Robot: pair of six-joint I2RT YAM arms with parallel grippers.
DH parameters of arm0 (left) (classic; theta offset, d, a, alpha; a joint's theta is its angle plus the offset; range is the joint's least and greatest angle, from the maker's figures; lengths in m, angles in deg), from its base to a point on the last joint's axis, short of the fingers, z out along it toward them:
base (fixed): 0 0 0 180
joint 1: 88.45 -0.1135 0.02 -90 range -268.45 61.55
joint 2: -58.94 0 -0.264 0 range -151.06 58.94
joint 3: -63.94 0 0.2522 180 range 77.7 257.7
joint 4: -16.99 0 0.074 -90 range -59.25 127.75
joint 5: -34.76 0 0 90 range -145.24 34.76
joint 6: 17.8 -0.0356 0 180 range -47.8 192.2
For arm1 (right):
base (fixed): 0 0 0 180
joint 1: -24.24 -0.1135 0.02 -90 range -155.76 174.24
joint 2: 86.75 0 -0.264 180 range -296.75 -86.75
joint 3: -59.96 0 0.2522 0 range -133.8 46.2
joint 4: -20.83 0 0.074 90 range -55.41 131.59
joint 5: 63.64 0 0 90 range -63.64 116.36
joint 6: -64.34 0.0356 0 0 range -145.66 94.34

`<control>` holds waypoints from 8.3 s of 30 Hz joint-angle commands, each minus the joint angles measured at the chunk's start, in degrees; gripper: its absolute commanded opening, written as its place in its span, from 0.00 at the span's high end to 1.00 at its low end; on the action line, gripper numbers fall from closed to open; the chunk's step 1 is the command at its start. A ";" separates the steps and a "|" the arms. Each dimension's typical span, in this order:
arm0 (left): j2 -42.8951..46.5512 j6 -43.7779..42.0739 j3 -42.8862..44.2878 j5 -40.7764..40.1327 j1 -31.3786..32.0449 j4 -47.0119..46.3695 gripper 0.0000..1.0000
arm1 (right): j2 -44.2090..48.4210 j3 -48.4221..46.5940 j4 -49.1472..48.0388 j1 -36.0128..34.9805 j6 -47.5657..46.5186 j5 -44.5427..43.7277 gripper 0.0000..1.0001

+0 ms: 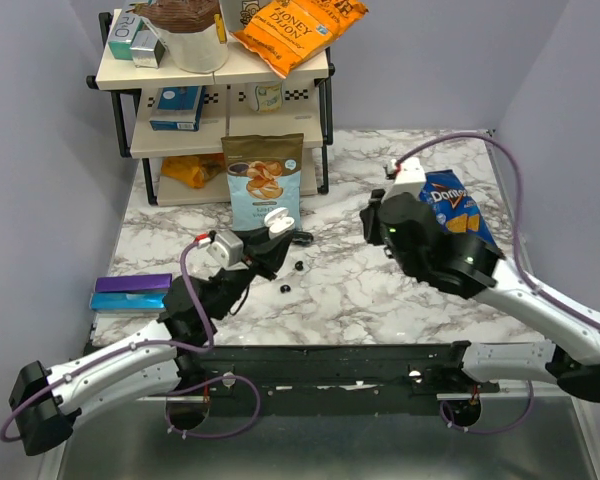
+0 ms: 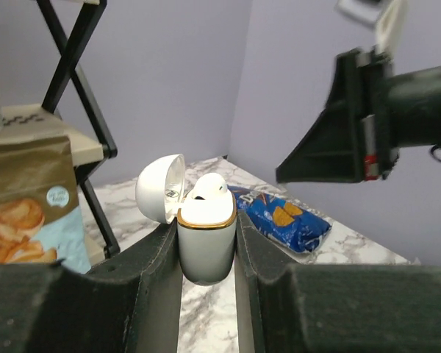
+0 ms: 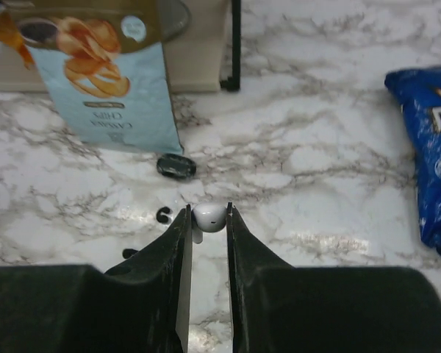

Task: Insert the wireless bluetooth earbuds into the charging case
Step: Pick up the earbud from the center of the board, then place the earbud in the charging case, then close the charging case, then place the charging case at the center of the board.

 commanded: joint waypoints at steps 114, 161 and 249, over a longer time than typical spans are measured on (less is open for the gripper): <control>-30.11 6.79 21.42 31.19 -11.91 -25.99 1.00 | 3.28 2.60 -40.69 -3.44 -32.18 21.85 0.62; -19.22 6.53 14.92 52.45 -12.00 -14.57 1.00 | -1.64 -22.18 -2.20 -3.27 -30.60 18.23 0.99; -79.25 39.57 35.58 25.47 -11.03 17.16 0.47 | 25.60 22.37 -8.53 -2.21 -7.83 1.81 0.59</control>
